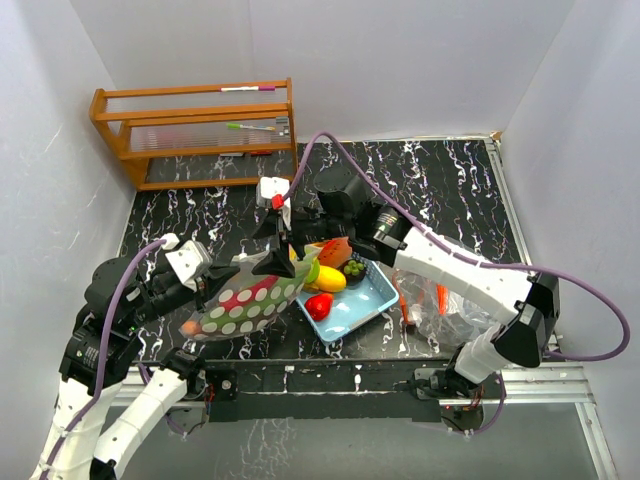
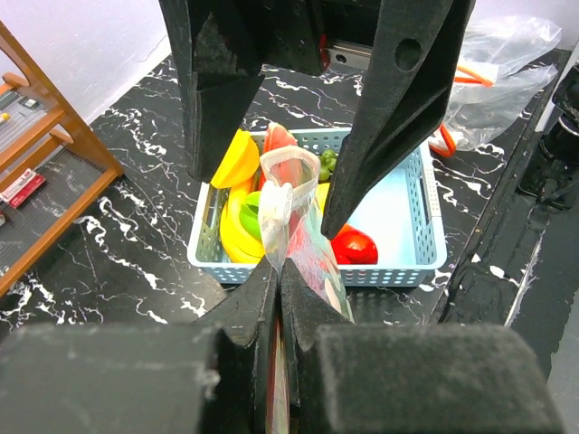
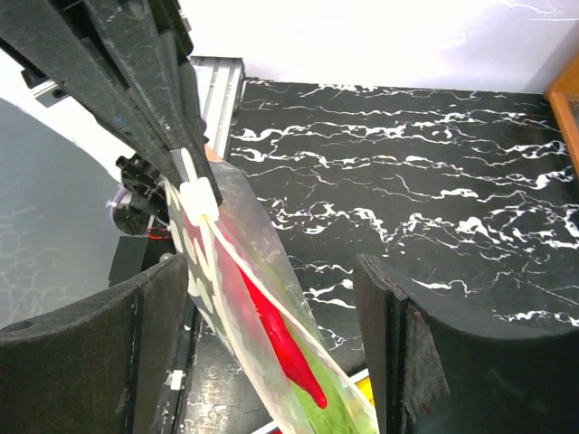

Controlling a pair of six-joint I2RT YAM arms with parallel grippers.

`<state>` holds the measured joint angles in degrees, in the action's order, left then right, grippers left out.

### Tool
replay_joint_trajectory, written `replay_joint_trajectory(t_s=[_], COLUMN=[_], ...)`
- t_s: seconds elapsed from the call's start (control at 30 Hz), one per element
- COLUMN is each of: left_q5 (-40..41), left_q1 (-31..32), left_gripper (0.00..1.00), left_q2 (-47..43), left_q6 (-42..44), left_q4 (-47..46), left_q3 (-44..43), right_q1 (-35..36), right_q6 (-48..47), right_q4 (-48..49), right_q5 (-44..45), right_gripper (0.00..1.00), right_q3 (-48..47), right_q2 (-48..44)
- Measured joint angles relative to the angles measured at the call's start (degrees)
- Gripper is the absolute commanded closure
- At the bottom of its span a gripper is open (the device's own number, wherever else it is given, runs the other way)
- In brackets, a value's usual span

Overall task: Place the food in the zip-top bag and seal the zipper
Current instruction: Zip the zipper food storage bag at the center of the board.

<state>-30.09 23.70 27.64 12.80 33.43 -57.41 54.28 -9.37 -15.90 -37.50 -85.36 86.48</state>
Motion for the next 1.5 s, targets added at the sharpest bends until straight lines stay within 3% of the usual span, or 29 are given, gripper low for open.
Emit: replay_joint_trajectory(t_s=[0.1, 0.23, 0.4, 0.67, 1.13, 1.2, 1.47, 1.5], left_q5=[-0.17, -0.46, -0.63, -0.57, -0.70, -0.94, -2.45, -2.51], left_q1=[0.00, 0.00, 0.00, 0.00, 0.00, 0.00, 0.00, 0.00], left_gripper=[1.00, 1.00, 1.00, 1.00, 0.72, 0.64, 0.16, 0.14], left_q2=[0.00, -0.15, -0.22, -0.55, -0.22, 0.11, 2.03, 2.10], left_q6=[-0.07, -0.24, -0.26, -0.15, 0.72, 0.85, 2.38, 2.56], left_q4=[0.00, -0.04, -0.02, -0.33, -0.55, -0.68, -1.14, -1.25], left_q3=[0.00, 0.00, 0.00, 0.02, 0.02, 0.02, 0.02, 0.02], right_q1=[0.00, -0.02, -0.11, -0.42, -0.42, -0.42, -0.42, -0.42], right_q6=[-0.55, -1.16, -0.79, -0.09, -0.22, -0.31, -1.05, -1.09], right_q4=[-0.46, -0.61, -1.68, -4.13, -6.47, -6.62, -6.71, -6.73], right_q5=[-2.25, -5.20, -8.48, -10.60, -11.19, -11.58, -12.90, -13.11], right_gripper=[0.36, 0.69, 0.91, 0.92, 0.92, 0.92, 0.92, 0.92], right_q3=[-0.48, -2.12, -3.02, -5.99, -5.99, -5.99, -5.97, -5.97], right_q2=[0.55, 2.16, 3.76, 5.60, 4.83, 4.83, 4.55, 4.48])
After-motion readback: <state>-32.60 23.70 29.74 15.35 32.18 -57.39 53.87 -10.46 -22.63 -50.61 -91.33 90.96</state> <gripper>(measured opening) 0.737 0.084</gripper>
